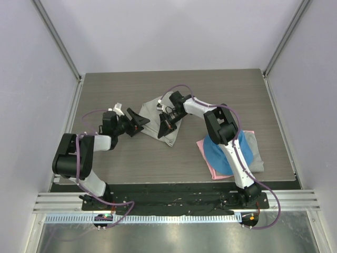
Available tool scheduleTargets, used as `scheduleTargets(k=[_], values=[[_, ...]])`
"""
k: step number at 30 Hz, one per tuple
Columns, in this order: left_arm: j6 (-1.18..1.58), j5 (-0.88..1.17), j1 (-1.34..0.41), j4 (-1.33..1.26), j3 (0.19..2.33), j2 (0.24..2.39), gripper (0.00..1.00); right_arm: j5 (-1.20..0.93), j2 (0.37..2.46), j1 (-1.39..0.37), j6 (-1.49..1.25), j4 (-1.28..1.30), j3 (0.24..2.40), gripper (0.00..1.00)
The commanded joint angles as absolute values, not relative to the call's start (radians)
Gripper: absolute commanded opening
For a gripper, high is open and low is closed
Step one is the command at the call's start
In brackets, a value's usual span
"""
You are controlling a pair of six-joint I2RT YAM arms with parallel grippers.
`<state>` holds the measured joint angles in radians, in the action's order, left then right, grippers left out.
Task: Fold the napkin, place the utensils inside, and roll it up
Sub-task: Place the utensil onto the napkin
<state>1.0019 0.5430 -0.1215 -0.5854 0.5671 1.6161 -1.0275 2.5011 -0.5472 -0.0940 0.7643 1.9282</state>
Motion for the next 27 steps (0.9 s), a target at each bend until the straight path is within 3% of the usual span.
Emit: scheduleTargets(k=[1,11,20,27], values=[[1.017,0.519,-0.091,-0.709,0.598,1.649,0.79,-0.962,2.542,-0.543,-0.098,0.741,1.951,0.01],[0.925,0.526,-0.055,-0.69,0.638,1.68,0.79,-0.988,2.559,-0.528,-0.127,0.729,1.953,0.01],[0.615,0.35,-0.055,-0.295,0.683,1.52,0.8,-1.017,2.585,-0.508,-0.17,0.707,1.971,0.01],[0.535,0.275,-0.103,-0.207,0.704,1.506,0.8,-1.026,2.609,-0.505,-0.201,0.695,1.996,0.01]])
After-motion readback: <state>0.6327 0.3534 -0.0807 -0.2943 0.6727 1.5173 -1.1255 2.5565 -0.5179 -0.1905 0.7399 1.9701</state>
